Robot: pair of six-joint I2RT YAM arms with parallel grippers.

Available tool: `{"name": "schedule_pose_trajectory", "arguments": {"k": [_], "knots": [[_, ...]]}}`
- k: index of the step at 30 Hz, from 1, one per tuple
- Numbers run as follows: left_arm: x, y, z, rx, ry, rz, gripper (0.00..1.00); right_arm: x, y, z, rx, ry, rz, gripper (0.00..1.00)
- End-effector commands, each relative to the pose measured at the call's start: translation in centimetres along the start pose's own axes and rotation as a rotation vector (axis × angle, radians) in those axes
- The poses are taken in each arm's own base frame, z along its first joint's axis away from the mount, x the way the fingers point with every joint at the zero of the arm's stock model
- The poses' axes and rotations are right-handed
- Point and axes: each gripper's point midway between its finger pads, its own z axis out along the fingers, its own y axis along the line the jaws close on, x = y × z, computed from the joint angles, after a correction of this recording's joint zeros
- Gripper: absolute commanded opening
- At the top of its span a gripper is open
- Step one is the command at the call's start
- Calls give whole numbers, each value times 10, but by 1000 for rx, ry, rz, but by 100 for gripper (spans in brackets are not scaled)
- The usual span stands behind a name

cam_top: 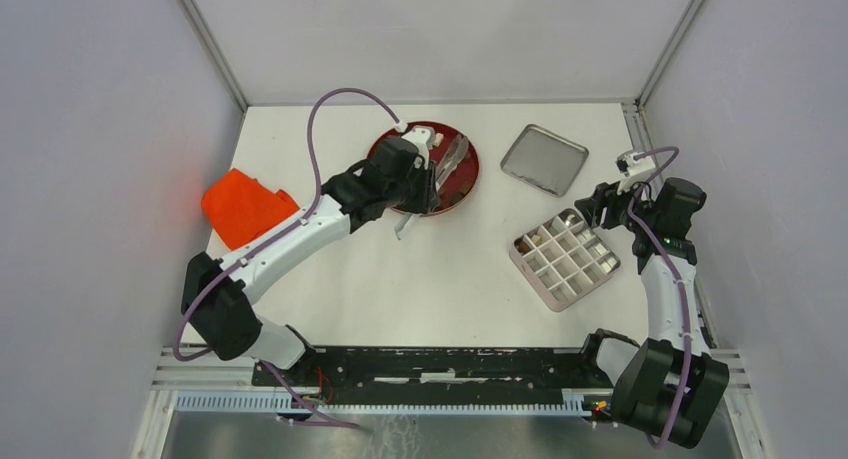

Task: Pack the chocolate
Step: Pick up the fake chocolate from the plate.

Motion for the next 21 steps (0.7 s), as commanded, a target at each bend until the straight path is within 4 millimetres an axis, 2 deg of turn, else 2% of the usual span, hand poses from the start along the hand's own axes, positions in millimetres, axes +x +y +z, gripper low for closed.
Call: {"name": "schedule_pose_trajectory", "arguments": {"k": [1, 4, 11, 21], "knots": [[-20, 22, -4, -54, -50, 16, 34, -15, 6, 1, -32, -46, -32, 59], [-17, 44, 5, -103, -20, 6, 34, -10, 5, 4, -31, -36, -22, 59], [-10, 77, 39, -181, 38, -76, 34, -8, 9, 7, -53, -22, -21, 59], [-3, 99, 77, -254, 80, -152, 35, -5, 22, 17, -101, 3, -38, 59]]}}
